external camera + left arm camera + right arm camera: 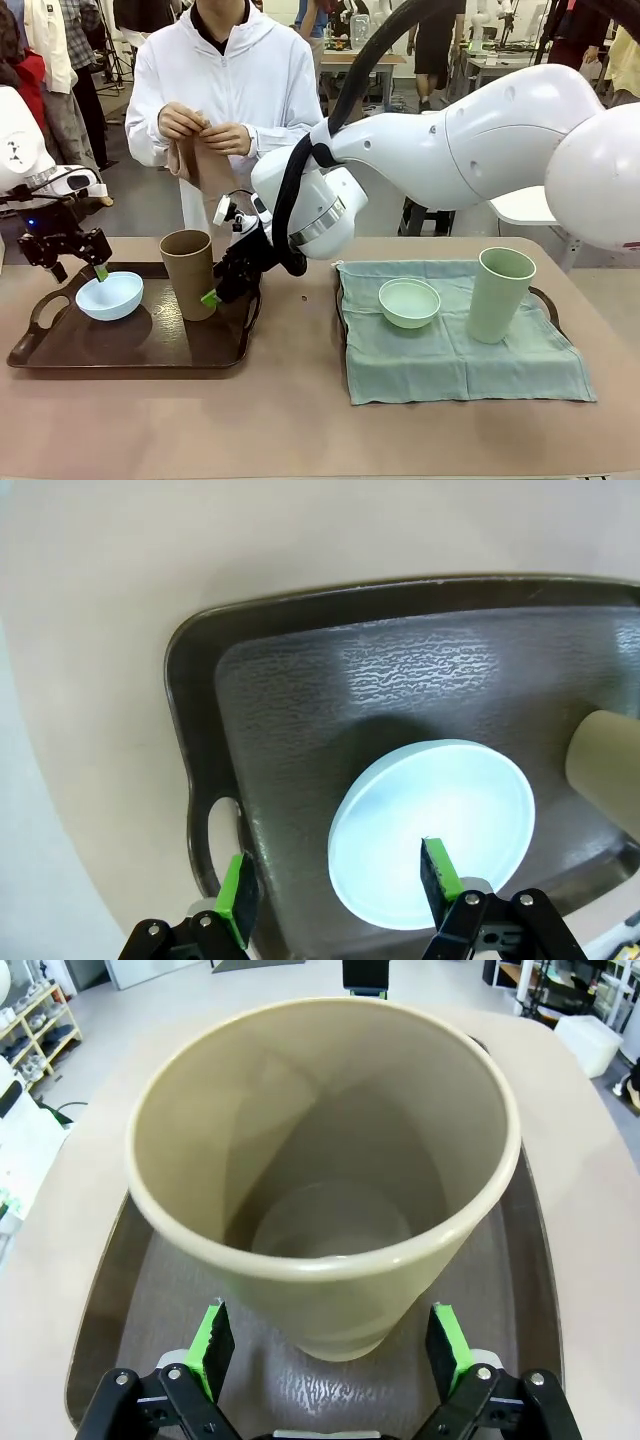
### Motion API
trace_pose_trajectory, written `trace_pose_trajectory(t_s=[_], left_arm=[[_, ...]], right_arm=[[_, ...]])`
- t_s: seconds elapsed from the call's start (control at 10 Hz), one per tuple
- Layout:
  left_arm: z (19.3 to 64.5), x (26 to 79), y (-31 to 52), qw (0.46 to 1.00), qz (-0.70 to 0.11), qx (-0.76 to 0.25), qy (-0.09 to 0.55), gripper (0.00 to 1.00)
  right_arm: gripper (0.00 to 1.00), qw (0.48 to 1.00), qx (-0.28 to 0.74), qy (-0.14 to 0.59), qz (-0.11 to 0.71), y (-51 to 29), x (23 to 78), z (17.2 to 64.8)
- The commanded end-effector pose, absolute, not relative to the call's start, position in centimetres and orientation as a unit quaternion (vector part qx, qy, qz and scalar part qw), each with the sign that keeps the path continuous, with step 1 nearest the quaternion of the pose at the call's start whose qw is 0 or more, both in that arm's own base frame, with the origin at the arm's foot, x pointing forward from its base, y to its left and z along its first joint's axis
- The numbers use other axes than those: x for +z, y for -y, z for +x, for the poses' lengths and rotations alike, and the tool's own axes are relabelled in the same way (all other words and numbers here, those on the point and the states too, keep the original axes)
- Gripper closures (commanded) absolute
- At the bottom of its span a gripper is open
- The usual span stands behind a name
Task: Set up a tray with a mat and arrange the tableware.
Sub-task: Pick up the Picnic Bowl and Reusable plastic cup from the Handle tray in front of the human's position and hold them in the air.
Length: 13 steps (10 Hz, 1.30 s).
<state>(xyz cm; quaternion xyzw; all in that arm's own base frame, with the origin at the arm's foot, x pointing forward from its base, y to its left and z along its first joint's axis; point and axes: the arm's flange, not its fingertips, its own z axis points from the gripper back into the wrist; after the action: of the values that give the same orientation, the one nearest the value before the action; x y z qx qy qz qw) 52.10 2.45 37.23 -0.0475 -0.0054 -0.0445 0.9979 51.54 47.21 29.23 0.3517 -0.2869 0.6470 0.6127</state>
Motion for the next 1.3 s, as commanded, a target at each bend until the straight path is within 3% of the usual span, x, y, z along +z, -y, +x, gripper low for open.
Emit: trace_pose_trajectory(t_s=[0.0, 0.7, 0.8, 0.9, 1.0, 1.1, 1.2], left_arm=[[52.2, 36.5, -2.6, 0.997, -0.04, -0.063, -0.001, 0.14], [53.4, 32.4, -1.5, 0.998, -0.042, -0.052, -0.014, 0.14], [53.4, 32.5, -1.4, 0.997, -0.056, -0.055, -0.003, 0.66], [53.4, 32.9, -1.4, 0.996, -0.066, -0.052, 0.005, 0.68], [53.4, 33.3, -1.4, 0.996, -0.068, -0.052, 0.012, 1.0], [53.3, 33.4, -1.4, 0.996, -0.068, -0.046, 0.017, 1.0], [53.3, 33.4, -1.4, 0.997, -0.067, -0.047, 0.018, 1.0]], right_arm=[[0.0, 0.602, 0.652, 0.299, 0.351, -48.4, 28.7, 52.2], [0.0, 0.59, 0.647, 0.314, 0.366, -50.5, 28.0, 53.6], [0.6, 0.577, 0.656, 0.312, 0.372, -50.4, 27.9, 53.6], [0.6, 0.579, 0.655, 0.312, 0.371, -50.3, 28.0, 53.6], [1.0, 0.577, 0.657, 0.315, 0.37, -50.2, 28.0, 53.5], [0.65, 0.576, 0.658, 0.316, 0.368, -50.2, 28.1, 53.4], [1.0, 0.577, 0.658, 0.316, 0.367, -50.1, 28.1, 53.4]])
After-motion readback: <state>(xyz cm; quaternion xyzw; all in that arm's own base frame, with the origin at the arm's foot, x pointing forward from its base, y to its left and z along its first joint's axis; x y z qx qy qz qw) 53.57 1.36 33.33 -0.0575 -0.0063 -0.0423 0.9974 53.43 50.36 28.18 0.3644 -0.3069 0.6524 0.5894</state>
